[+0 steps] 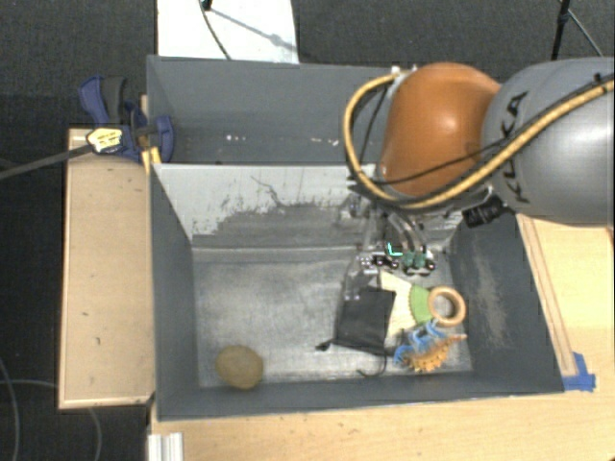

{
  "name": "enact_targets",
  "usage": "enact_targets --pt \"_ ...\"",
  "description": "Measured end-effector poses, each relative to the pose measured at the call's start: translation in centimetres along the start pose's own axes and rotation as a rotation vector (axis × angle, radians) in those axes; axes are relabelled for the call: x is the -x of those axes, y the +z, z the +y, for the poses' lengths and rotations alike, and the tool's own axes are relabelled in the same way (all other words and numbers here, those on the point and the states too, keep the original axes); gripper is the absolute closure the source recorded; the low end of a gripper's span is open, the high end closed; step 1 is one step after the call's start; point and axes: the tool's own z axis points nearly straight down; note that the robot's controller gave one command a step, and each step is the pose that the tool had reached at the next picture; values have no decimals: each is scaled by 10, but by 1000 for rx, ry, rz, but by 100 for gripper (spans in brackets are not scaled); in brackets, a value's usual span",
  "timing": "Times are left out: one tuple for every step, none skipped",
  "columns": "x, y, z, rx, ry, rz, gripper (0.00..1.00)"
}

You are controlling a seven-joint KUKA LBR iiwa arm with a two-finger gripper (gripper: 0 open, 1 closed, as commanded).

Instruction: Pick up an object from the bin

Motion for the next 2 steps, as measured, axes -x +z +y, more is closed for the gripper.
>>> enact_targets --pt "2 -5 0 1 2 -8 0" --pt "1 7 -2 0 -55 -14 0"
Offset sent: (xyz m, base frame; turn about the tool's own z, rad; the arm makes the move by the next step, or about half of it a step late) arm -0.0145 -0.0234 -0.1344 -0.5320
